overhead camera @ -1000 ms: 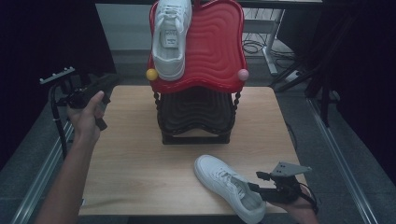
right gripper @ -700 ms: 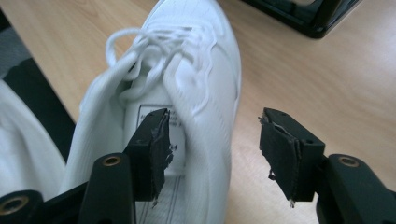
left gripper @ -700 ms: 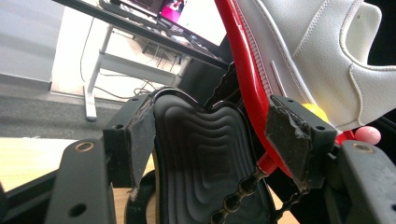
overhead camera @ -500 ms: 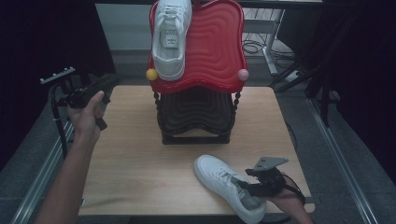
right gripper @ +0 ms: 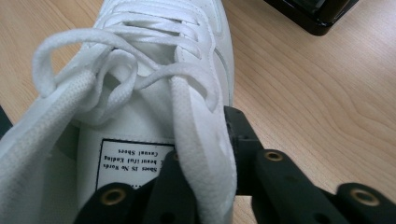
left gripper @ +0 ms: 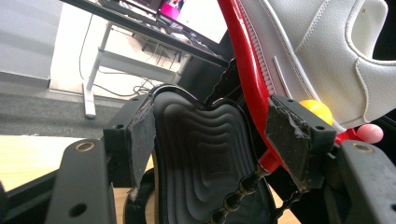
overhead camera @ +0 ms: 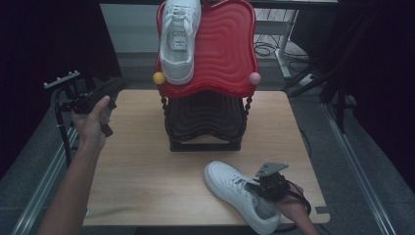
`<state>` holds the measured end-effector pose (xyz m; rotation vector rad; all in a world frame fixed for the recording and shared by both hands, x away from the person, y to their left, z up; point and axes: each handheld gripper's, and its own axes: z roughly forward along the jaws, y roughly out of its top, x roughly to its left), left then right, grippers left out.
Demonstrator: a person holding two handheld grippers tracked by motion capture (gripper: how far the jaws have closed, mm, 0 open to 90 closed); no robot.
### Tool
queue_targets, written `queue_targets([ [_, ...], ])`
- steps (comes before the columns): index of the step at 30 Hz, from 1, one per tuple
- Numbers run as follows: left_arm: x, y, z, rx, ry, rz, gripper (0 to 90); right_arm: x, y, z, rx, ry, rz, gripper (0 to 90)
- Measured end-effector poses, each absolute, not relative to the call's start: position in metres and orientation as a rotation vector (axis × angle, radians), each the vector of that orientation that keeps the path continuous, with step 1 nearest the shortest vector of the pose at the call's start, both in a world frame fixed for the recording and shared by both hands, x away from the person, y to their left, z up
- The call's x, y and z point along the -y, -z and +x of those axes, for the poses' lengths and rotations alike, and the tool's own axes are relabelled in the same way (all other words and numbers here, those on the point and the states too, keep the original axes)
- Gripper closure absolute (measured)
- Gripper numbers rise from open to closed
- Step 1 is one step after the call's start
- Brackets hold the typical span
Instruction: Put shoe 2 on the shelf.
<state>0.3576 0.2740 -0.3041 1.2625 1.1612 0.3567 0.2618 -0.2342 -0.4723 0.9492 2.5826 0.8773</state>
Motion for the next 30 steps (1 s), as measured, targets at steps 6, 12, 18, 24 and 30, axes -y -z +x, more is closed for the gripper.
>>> queue_targets([
  [6, -0.277, 0.304, 0.357, -1.165, -0.360, 1.259, 33.3, 0.250, 0.475, 0.266, -2.561, -1.068, 1.017, 84.5],
  [12, -0.277, 0.304, 0.357, -1.165, -0.360, 1.258, 33.4, 0.270, 0.469, 0.266, -2.485, -1.265, 1.098, 84.4],
  [18, -0.277, 0.304, 0.355, -1.168, -0.362, 1.258, 33.3, 0.296, 0.464, 0.266, -2.373, -1.435, 1.186, 84.4],
  [24, -0.277, 0.304, 0.357, -1.168, -0.361, 1.259, 33.3, 0.327, 0.461, 0.264, -2.246, -1.559, 1.271, 84.4],
  [30, -0.275, 0.305, 0.359, -1.168, -0.353, 1.257, 33.4, 0.348, 0.456, 0.265, -2.134, -1.626, 1.341, 84.4],
])
